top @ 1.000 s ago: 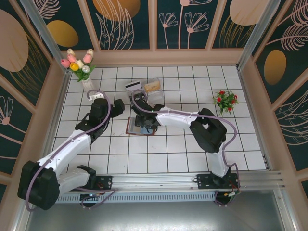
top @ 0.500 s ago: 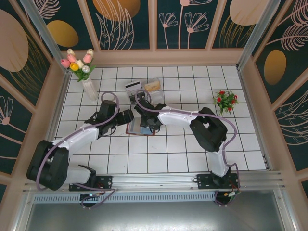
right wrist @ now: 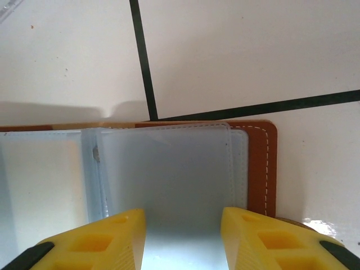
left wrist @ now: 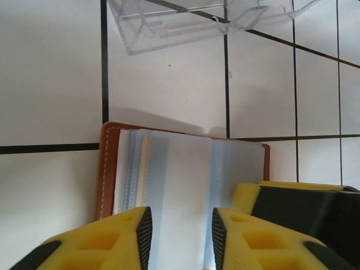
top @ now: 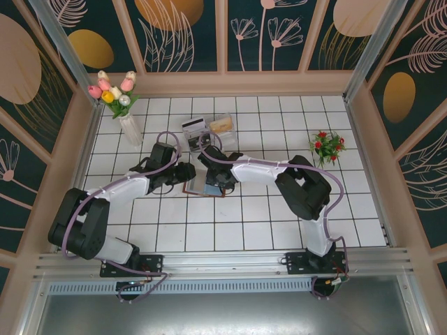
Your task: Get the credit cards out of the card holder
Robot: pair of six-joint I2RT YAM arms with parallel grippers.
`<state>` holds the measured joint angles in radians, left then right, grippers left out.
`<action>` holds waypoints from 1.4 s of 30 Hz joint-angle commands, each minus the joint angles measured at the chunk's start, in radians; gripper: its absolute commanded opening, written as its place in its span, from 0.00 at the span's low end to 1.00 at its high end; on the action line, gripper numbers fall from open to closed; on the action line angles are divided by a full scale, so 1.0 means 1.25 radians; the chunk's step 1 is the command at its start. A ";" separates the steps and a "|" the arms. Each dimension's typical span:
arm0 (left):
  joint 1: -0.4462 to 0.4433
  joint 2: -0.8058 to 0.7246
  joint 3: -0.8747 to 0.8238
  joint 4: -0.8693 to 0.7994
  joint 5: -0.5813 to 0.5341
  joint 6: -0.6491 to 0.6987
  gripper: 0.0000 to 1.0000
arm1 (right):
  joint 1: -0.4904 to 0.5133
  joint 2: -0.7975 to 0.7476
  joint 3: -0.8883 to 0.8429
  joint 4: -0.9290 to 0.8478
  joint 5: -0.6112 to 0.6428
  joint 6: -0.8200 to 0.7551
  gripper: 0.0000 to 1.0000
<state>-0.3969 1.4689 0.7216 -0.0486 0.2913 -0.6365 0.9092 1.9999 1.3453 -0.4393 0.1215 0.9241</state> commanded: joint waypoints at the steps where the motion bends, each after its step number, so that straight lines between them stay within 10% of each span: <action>1: 0.005 0.020 0.027 -0.032 0.020 0.018 0.34 | -0.007 -0.002 -0.031 0.002 -0.024 0.003 0.43; 42: 0.005 0.109 0.044 -0.083 -0.007 0.070 0.33 | -0.009 0.000 -0.054 0.013 -0.029 0.006 0.43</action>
<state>-0.3969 1.5982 0.7521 -0.1196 0.3019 -0.5690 0.9035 1.9850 1.3125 -0.3912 0.1078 0.9241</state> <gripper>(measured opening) 0.337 0.434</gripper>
